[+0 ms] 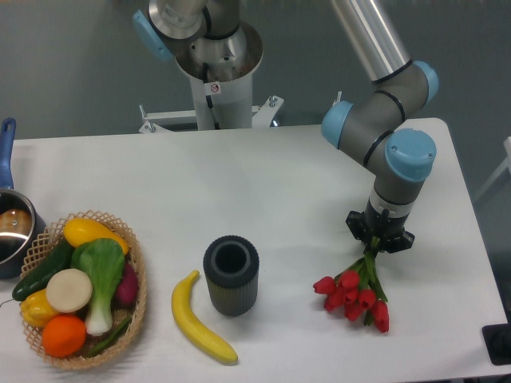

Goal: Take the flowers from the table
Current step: 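Lift the gripped red tulips up off the table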

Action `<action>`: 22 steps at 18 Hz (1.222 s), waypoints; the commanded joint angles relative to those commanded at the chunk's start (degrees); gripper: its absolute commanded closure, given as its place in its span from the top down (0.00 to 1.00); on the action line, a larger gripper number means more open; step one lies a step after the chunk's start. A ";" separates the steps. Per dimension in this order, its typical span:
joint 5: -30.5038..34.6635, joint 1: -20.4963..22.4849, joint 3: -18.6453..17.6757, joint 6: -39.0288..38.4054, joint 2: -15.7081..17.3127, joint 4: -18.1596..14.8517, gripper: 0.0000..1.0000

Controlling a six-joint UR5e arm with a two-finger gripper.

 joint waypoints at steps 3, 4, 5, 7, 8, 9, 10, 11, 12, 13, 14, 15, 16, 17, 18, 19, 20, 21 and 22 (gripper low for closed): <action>-0.09 -0.35 1.05 0.00 1.40 0.00 0.22; -0.35 -0.44 1.49 -0.09 2.36 0.00 0.22; -0.96 -0.44 1.49 -0.09 3.33 0.00 0.22; -5.51 -0.18 1.50 -0.70 6.49 0.00 0.22; -7.97 0.00 1.50 -1.31 7.37 0.00 0.22; -10.78 0.09 1.67 -1.93 8.17 0.00 0.22; -13.59 0.26 1.76 -2.72 8.96 0.00 0.22; -16.41 0.70 1.93 -3.51 9.75 0.00 0.22; -19.31 1.22 2.02 -4.12 10.54 0.00 0.22; -22.38 1.58 2.11 -4.65 11.33 0.00 0.23; -25.28 1.93 2.11 -4.75 11.86 0.00 0.23; -28.18 2.28 2.02 -5.01 12.21 0.00 0.23; -31.00 2.46 2.02 -5.01 12.48 0.00 0.23; -33.72 2.81 2.02 -5.10 13.00 0.00 0.23; -36.45 3.33 2.02 -5.10 13.36 0.00 0.23; -39.26 3.69 1.94 -5.10 13.71 0.00 0.23; -42.07 4.30 1.93 -5.18 13.97 0.00 0.23; -44.71 4.83 1.93 -5.53 14.15 -0.09 0.23; -46.48 5.44 1.85 -6.49 14.24 0.00 0.23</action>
